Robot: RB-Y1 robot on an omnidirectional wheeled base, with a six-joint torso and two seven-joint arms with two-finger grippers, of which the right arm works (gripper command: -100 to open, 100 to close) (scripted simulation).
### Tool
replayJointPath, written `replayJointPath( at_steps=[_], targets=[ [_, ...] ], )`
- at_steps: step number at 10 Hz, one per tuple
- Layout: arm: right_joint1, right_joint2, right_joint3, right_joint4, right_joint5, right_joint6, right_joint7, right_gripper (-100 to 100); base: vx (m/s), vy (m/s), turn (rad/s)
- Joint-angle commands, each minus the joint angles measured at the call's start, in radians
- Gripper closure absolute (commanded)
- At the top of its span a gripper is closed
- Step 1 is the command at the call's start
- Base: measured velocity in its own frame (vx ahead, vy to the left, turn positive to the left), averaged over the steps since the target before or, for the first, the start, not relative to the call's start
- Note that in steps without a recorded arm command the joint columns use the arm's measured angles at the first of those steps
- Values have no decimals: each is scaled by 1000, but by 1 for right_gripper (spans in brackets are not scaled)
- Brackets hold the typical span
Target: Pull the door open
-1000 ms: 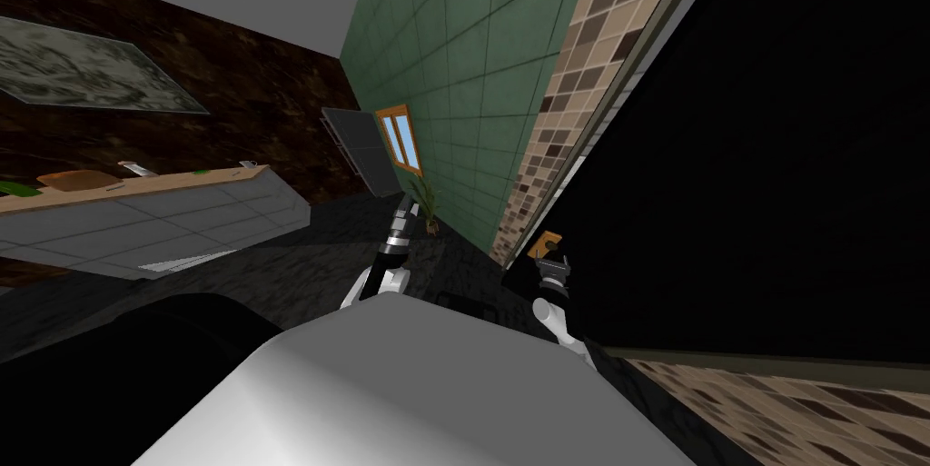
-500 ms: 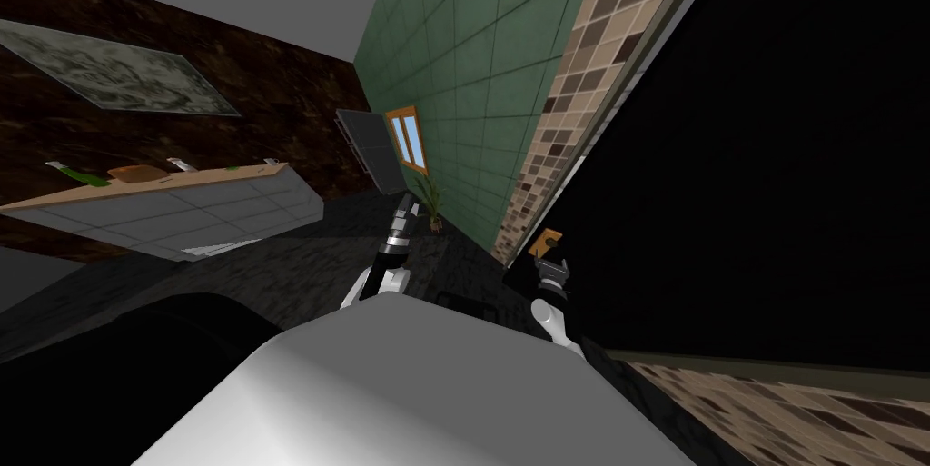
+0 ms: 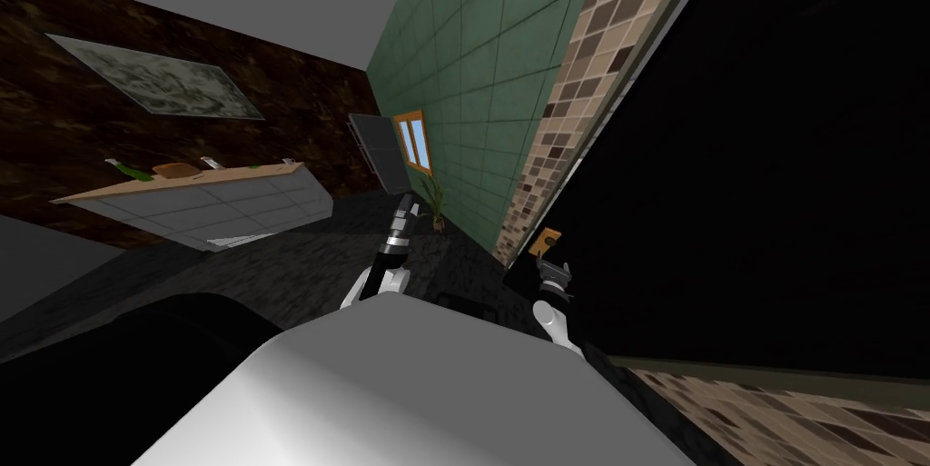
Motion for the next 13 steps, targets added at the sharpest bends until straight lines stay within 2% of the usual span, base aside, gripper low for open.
replayJointPath(
  at_steps=[1,2,5,6,7,12,13],
  targets=[
    [0,-27,-23,12,-13,-2,-26,-100,170,-22,182],
    [-1,-38,-30,19,-17,-5,-36,-100,190,-14,93],
    [-5,-103,-70,58,-41,-17,-92,-100,200,-27,140],
    [-1,-88,-64,42,-37,-12,-77,-100,87,-22,27],
    [-1,-88,-64,42,-37,-12,-77,100,-8,-2,-39],
    [-1,-88,-64,42,-37,-12,-77,100,-18,1,1],
    [7,-106,-50,42,-39,-13,-97,100,-172,-24,158]
  ],
)
